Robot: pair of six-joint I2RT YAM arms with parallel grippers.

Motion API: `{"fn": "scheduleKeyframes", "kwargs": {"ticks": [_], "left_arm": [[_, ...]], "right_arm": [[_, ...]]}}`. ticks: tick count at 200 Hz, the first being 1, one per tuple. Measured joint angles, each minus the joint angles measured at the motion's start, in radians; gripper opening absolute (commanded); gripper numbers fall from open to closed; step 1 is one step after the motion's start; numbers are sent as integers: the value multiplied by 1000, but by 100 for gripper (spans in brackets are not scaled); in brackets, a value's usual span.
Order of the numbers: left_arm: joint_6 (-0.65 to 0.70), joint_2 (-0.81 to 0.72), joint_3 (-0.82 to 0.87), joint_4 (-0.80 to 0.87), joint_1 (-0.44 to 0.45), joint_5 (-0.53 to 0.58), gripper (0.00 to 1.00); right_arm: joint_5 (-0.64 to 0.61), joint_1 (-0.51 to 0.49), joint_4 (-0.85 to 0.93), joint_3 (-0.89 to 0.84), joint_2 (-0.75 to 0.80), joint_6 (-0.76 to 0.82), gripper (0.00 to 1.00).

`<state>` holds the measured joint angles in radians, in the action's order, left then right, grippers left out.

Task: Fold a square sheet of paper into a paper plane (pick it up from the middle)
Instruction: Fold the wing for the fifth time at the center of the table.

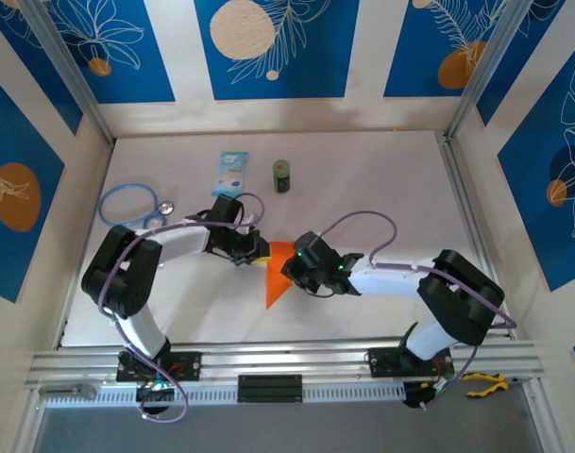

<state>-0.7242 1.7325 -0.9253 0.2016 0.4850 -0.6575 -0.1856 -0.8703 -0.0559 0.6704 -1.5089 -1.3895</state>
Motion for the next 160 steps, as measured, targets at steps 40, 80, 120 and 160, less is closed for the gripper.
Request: {"fn": "scheduleKeyframes", "kwargs": {"ticks": [40,80,120,160], "left_arm": [[1,55,-23,0,2,-1,14],[8,101,-35,0,4,-5,14],[32,124,-36,5,4,-4,12],[72,130,-36,9,4,-4,11]], "right_arm": [[48,94,11,-92,27,73,21],[103,154,24,-109,69,140,23],[156,193,23,-109,72,187,25],[200,212,23,-92,39,211,26]]}}
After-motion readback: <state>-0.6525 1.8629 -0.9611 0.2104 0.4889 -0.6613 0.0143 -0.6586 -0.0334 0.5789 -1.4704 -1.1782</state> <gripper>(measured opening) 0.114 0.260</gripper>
